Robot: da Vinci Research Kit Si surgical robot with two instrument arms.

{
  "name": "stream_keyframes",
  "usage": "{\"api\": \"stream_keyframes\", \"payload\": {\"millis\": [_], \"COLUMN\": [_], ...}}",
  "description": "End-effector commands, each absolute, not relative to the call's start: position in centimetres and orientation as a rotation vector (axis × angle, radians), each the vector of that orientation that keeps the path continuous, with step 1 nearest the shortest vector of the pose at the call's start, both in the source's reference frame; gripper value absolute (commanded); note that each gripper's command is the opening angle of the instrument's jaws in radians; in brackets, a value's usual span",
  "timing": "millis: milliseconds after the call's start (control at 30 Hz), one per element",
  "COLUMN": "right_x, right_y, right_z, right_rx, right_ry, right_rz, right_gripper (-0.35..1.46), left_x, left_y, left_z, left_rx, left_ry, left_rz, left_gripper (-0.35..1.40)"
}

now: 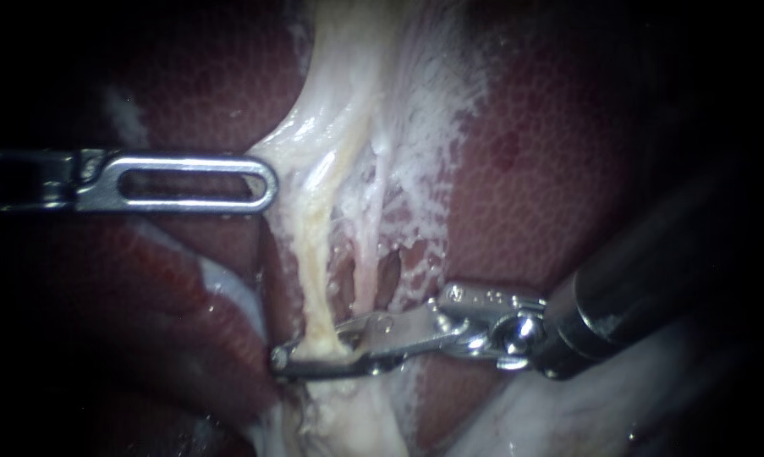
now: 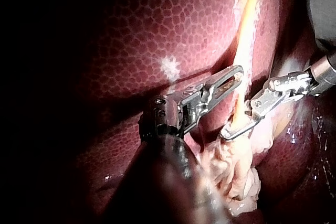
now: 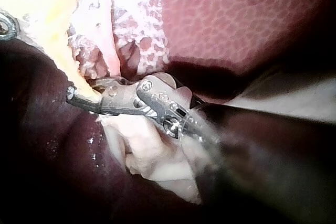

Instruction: Going back first clip left tube

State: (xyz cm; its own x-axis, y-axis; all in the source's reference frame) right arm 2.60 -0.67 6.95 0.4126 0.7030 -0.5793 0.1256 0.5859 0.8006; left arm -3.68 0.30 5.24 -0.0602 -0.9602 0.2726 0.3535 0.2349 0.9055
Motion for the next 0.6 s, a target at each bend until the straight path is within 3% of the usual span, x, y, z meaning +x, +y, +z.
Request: {"api": "stream_keyframes", "payload": {"millis": [33, 300, 433, 600], "right_x": [2.60, 2.61, 2.61, 2.62], "right_y": [-0.67, -0.67, -0.67, -0.66], "right_z": [6.95, 6.95, 6.95, 6.95], "right_rx": [0.904, 0.904, 0.907, 0.866], "right_ry": [1.110, 1.111, 1.108, 1.141], "right_rz": [0.432, 0.432, 0.436, 0.372], "right_gripper": [-0.35, -0.35, 0.18, 0.45], "left_x": [-3.68, -3.69, -3.69, -3.69], "left_y": [0.30, 0.30, 0.30, 0.29], "left_z": [5.23, 5.23, 5.23, 5.23], "left_rx": [0.711, 0.710, 0.710, 0.710], "left_ry": [-1.136, -1.136, -1.136, -1.136], "left_rz": [-1.237, -1.238, -1.238, -1.238], "left_gripper": [-0.35, -0.35, -0.35, -0.35]}}
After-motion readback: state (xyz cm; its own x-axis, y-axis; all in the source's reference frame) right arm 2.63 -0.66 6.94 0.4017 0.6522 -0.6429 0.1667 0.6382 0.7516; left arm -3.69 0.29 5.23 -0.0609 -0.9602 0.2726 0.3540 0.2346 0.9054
